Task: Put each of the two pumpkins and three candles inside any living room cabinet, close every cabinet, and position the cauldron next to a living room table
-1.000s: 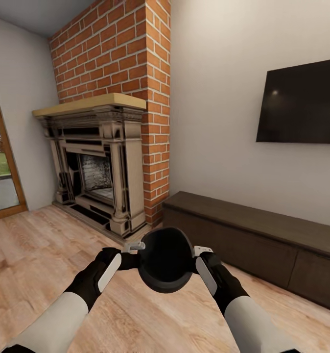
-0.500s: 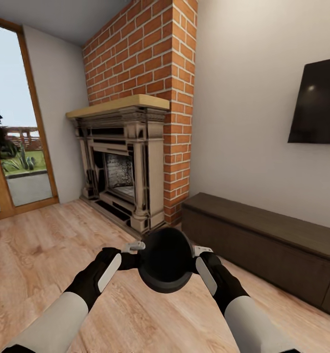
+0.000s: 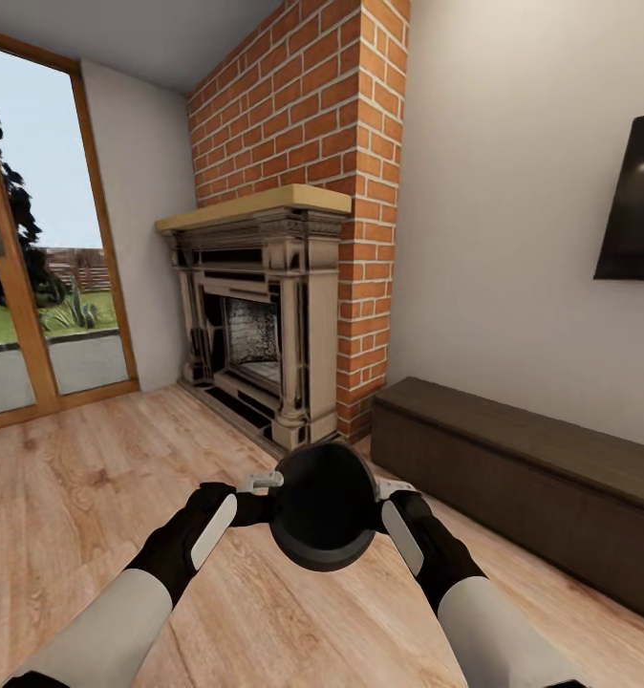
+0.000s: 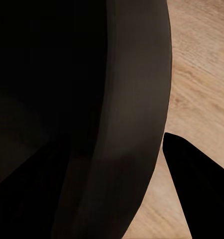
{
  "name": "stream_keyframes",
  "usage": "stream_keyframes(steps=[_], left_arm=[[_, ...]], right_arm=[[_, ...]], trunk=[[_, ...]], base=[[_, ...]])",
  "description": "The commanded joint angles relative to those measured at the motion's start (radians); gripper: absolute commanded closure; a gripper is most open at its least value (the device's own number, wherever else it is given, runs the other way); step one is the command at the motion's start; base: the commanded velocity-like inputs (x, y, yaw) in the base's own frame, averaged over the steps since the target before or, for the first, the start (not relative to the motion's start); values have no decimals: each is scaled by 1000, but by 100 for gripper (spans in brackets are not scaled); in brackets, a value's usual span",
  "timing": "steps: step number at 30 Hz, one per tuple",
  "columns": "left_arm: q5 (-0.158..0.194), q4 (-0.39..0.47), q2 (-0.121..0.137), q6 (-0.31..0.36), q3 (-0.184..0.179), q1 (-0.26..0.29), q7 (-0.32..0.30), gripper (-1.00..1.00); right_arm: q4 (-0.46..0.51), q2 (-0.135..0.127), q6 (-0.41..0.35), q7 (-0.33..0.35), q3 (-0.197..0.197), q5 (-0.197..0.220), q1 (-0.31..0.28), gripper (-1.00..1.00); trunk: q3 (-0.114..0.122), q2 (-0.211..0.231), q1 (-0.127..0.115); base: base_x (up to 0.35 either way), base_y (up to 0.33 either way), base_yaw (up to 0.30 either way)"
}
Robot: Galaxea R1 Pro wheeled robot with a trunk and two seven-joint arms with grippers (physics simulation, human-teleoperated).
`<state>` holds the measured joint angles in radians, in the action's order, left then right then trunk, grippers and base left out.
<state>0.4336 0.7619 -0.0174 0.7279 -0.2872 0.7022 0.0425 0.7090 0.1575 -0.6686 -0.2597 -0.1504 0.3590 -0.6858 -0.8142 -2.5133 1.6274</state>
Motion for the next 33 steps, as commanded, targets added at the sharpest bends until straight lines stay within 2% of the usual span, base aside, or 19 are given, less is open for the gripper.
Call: stream_keyframes(steps=[1,9,33], left_arm=[[42,2,0,2,-10,0,5,100],[41,2,0,2,-11,0,5,100],[40,3,0,2,-11,0,5,100]], right_arm=[[1,-1,0,-9,-4,23,-1,100],[1,-1,-1,-9,-6,22,-1,100],[1,-1,-2,-9,-6,16,-1,100]], trunk=[[-1,-1,0],[-1,-1,0],[-1,-1,0]], base=[[0,0,8],[0,0,114],[0,0,283]])
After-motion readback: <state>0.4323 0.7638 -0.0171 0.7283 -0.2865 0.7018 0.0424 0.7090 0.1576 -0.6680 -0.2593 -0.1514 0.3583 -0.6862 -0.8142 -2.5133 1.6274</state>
